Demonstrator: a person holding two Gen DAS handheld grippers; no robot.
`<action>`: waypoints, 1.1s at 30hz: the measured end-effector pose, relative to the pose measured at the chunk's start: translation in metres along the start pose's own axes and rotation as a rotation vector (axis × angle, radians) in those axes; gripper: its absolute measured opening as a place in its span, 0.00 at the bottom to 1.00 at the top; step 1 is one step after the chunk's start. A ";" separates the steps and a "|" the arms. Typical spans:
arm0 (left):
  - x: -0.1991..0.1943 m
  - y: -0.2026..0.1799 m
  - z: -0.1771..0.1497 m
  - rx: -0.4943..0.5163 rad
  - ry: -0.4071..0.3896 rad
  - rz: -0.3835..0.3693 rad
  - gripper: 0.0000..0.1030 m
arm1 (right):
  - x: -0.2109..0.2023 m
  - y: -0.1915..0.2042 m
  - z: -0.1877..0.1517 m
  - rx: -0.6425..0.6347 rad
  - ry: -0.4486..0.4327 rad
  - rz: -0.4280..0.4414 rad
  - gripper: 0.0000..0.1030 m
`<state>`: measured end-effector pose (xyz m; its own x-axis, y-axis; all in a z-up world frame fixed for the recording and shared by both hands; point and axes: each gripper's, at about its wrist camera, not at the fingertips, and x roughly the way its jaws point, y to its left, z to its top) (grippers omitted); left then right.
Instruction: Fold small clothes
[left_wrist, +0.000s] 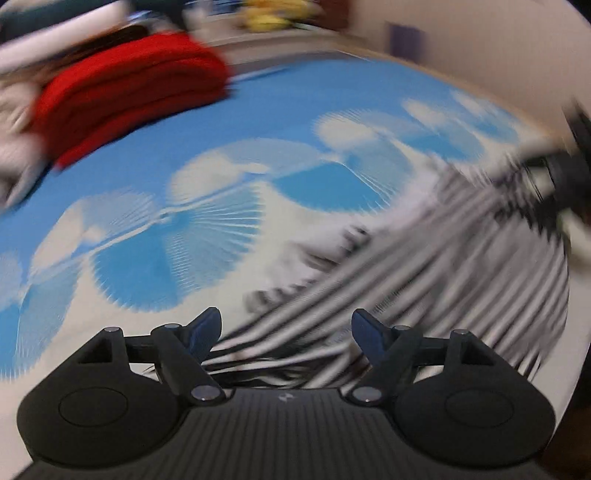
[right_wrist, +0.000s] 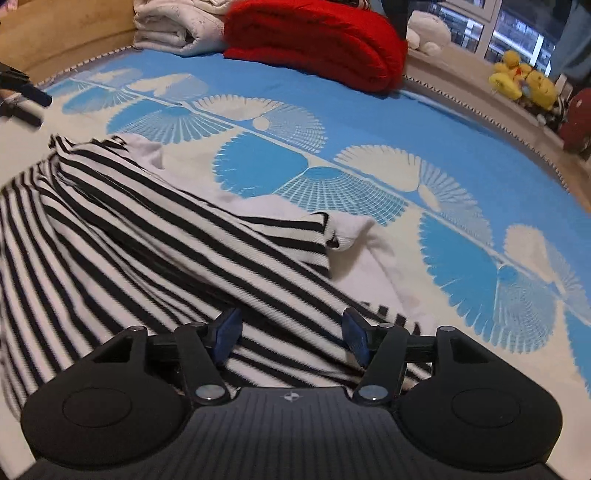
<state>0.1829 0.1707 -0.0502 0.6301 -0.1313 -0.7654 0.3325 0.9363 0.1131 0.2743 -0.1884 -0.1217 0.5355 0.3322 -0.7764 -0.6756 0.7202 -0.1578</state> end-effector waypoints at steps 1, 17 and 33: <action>0.008 -0.011 -0.005 0.060 0.028 0.011 0.80 | 0.003 0.002 0.000 -0.019 0.009 -0.010 0.61; 0.047 -0.002 0.015 0.079 0.022 0.085 0.08 | 0.005 -0.018 0.026 -0.013 -0.077 -0.070 0.11; 0.039 0.054 0.043 -0.334 -0.048 0.313 0.44 | 0.013 -0.036 0.062 0.195 -0.136 -0.493 0.33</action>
<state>0.2560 0.2021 -0.0464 0.6983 0.1669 -0.6961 -0.1182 0.9860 0.1179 0.3375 -0.1722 -0.0885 0.8344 -0.0067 -0.5510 -0.2286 0.9056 -0.3572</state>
